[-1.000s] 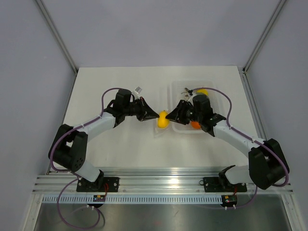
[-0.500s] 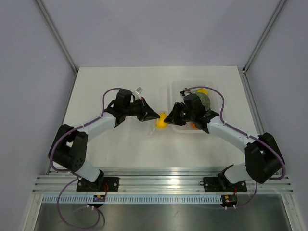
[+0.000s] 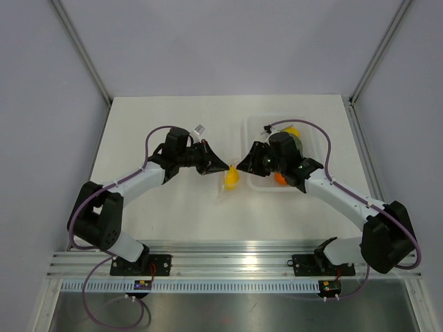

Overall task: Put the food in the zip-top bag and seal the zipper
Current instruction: Place the fake fruit in the zipper food storage bag, then zip the zipper food storage bag at the center of the board.

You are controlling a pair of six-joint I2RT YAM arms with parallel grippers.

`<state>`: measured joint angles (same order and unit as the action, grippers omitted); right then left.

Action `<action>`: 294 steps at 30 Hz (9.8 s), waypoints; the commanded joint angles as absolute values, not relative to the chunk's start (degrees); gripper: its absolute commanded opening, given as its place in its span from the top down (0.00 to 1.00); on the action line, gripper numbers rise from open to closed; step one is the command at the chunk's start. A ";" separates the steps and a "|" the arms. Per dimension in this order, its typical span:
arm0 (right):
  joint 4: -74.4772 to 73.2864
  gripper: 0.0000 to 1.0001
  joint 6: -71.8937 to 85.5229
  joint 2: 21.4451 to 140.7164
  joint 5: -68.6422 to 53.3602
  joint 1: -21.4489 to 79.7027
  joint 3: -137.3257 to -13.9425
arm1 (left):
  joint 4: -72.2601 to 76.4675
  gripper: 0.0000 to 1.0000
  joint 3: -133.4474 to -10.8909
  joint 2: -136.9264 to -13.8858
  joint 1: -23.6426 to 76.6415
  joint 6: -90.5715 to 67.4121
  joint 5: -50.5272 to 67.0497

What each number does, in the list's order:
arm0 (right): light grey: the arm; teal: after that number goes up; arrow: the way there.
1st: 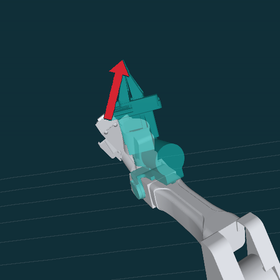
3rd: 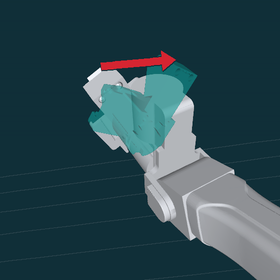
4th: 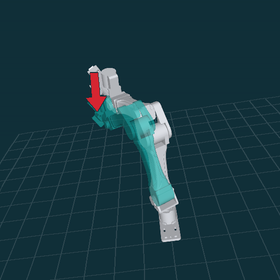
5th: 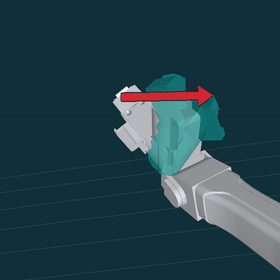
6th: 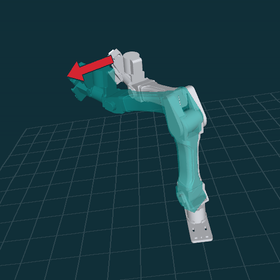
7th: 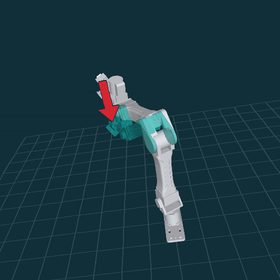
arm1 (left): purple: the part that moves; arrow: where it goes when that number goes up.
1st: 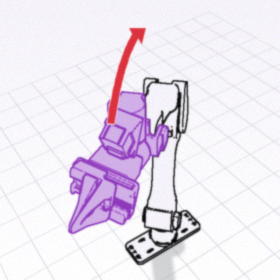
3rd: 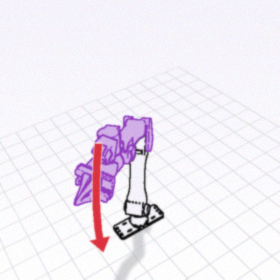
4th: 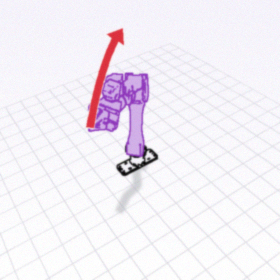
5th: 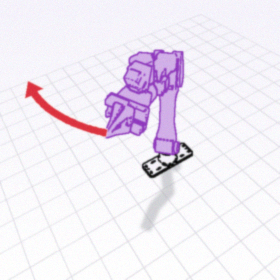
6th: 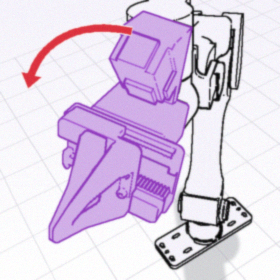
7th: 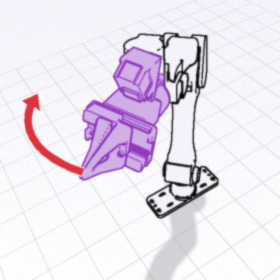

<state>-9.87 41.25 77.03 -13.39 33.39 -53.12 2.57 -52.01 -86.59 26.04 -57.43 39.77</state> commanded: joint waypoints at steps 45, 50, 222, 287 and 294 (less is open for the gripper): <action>-3.78 1.00 47.46 93.34 -14.59 35.68 -64.34 | -37.19 0.21 -63.11 -67.50 37.95 -17.66 -2.40; -3.34 1.00 48.08 93.69 -15.38 35.68 -64.86 | -32.88 0.21 -59.68 -68.55 46.48 -20.04 -10.36; -14.51 1.00 -17.23 70.31 -57.04 29.27 -61.26 | -25.59 0.37 -75.15 -68.91 36.56 4.49 37.09; -14.94 1.00 -16.88 71.81 -61.61 29.27 -63.46 | -18.81 1.00 -67.76 -72.86 38.85 -0.35 47.46; -16.52 0.66 -17.66 71.98 -60.56 29.27 -64.78 | -21.61 1.00 -68.55 -74.09 38.85 2.02 50.01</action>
